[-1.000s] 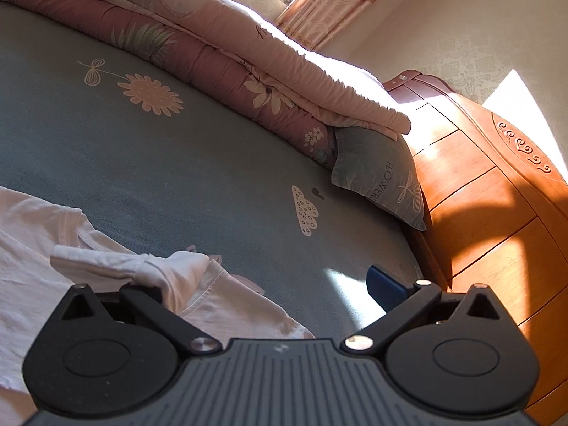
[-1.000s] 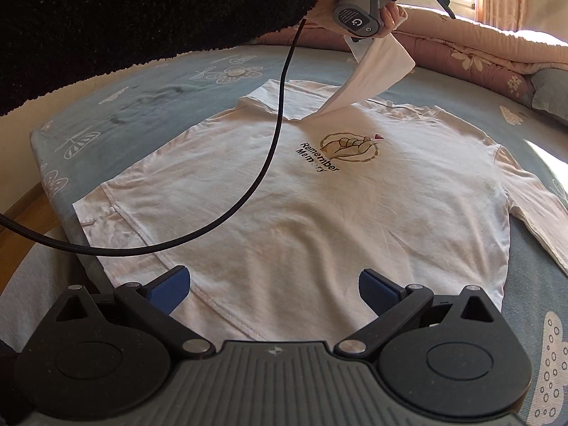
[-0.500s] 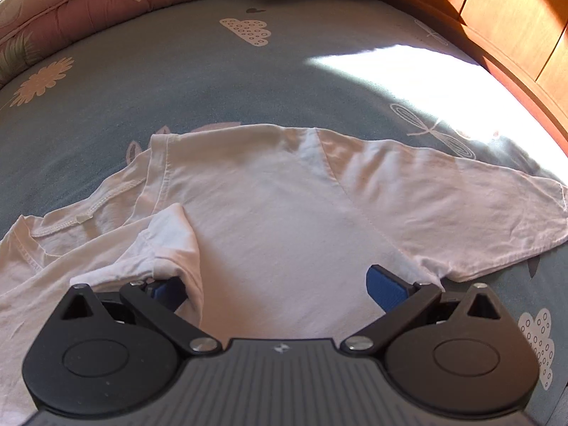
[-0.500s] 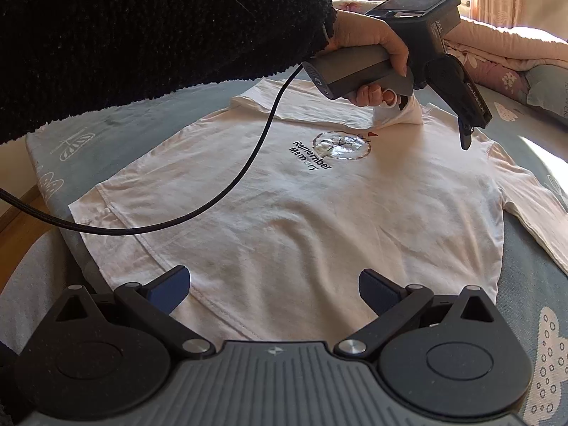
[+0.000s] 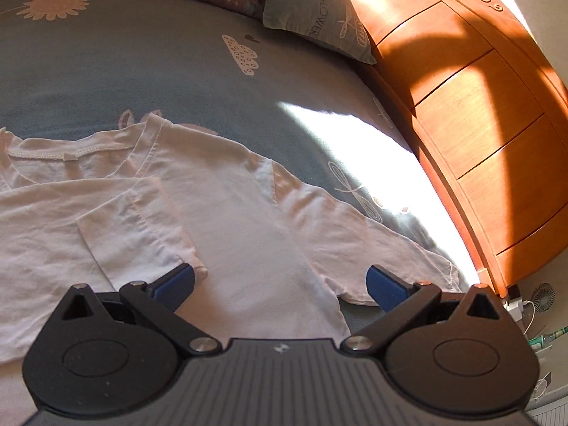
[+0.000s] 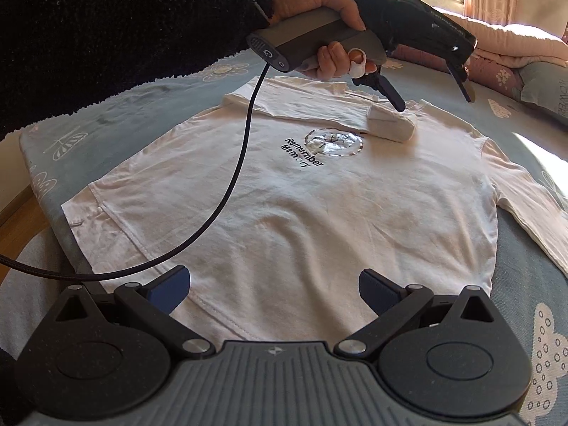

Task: Fold clothes
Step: 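Lay the cuff on the shirt and open the left gripper, then withdraw the open left gripper back over the shirt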

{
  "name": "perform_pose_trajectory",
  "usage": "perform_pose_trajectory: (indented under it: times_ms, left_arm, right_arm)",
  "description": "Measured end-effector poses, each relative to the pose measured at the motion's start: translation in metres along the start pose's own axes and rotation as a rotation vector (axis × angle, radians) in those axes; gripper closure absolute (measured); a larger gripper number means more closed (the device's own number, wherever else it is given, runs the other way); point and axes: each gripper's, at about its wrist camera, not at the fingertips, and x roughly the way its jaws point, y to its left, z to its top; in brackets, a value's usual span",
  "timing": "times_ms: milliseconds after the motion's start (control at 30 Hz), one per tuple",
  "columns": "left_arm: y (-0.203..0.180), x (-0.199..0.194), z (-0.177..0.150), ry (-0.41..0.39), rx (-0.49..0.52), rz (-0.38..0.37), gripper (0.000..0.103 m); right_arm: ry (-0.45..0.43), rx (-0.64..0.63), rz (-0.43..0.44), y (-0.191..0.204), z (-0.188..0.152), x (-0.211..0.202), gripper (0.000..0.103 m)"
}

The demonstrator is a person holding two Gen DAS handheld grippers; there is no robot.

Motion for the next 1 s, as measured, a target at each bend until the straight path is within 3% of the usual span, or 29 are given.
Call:
perform_pose_trajectory:
  times_ms: [200, 400, 600, 733, 867, 1000]
  left_arm:
    - [0.050, -0.005, 0.000, -0.094, -0.222, 0.104, 0.001]
    - [0.060, 0.029, 0.005, -0.087, -0.290, 0.124, 0.001]
    - [0.022, 0.058, 0.022, -0.092, -0.242, 0.026, 0.001]
    - [-0.017, 0.072, 0.031, -0.081, -0.151, -0.051, 0.001]
    - [-0.049, 0.069, 0.032, -0.068, -0.068, -0.141, 0.001]
    - [-0.059, 0.059, 0.029, -0.050, -0.040, -0.163, 0.001]
  right_arm:
    - [-0.002, 0.002, 0.000, 0.000, 0.001, 0.000, 0.000]
    - [0.008, 0.008, -0.007, -0.002, 0.001, 0.003, 0.000]
    - [0.008, 0.014, -0.004, -0.004, 0.001, 0.003, 0.000]
    - [0.016, 0.017, -0.006, -0.006, 0.000, 0.004, 0.000]
    - [0.017, 0.019, -0.013, -0.007, 0.000, 0.005, 0.000]
    - [0.013, 0.017, -0.009, -0.005, 0.000, 0.003, 0.000]
